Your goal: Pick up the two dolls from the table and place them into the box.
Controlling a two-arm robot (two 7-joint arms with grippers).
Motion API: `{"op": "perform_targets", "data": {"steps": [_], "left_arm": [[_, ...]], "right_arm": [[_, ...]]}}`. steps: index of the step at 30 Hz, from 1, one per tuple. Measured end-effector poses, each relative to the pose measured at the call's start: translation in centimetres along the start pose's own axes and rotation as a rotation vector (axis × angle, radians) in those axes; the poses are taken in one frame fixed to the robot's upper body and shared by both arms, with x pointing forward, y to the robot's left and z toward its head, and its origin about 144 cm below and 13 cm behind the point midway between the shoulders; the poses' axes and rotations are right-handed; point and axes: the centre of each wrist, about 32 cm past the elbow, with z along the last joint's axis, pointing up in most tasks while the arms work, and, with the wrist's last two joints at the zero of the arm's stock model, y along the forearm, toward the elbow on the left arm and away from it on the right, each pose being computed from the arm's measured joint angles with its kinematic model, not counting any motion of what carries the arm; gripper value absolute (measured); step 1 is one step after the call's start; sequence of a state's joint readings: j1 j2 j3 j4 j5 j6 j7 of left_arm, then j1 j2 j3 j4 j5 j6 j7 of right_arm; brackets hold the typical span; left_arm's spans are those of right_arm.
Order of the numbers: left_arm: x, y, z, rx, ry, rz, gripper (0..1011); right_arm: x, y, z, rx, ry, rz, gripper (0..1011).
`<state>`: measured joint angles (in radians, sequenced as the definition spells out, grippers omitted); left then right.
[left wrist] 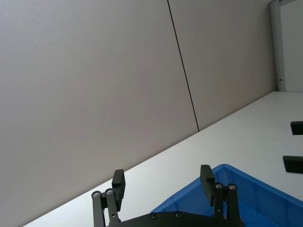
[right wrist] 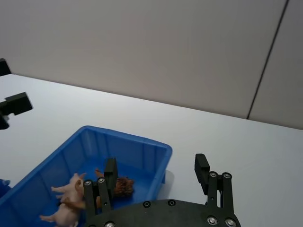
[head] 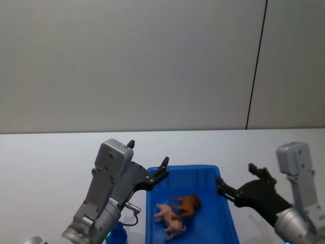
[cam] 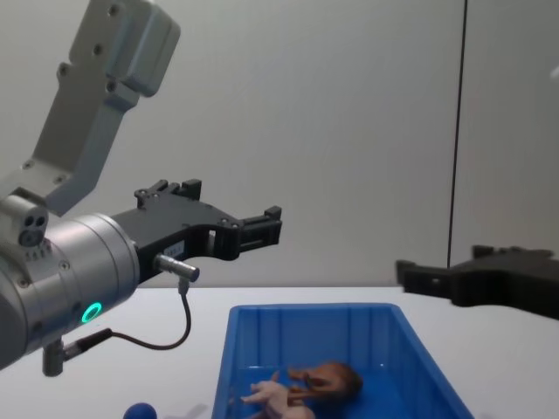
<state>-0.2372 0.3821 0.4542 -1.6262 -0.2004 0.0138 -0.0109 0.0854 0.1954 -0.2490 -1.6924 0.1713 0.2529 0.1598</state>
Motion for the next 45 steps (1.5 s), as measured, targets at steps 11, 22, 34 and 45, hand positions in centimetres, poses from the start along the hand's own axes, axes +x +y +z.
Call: {"op": "perform_targets", "data": {"steps": [11,22,34,45], "left_arm": [[0.0,0.0,0.0,0.000,0.000,0.000,1001],[0.1,0.3,0.1,0.023,0.005,0.011,1001],[0.7,2.0,0.5,0.123,0.041,0.042,1001],[1.4,4.1,0.2,0.217,0.098,0.055,1001]], "right_arm": [[0.7,-1.6,-0.3,0.016,0.012,-0.078,1001],[1.0,-2.4,-0.4,0.024,0.018,-0.117,1001],[1.1,-2.8,-0.5,0.027,0.020,-0.132,1001],[1.2,-2.9,-0.5,0.028,0.021,-0.137,1001]]}}
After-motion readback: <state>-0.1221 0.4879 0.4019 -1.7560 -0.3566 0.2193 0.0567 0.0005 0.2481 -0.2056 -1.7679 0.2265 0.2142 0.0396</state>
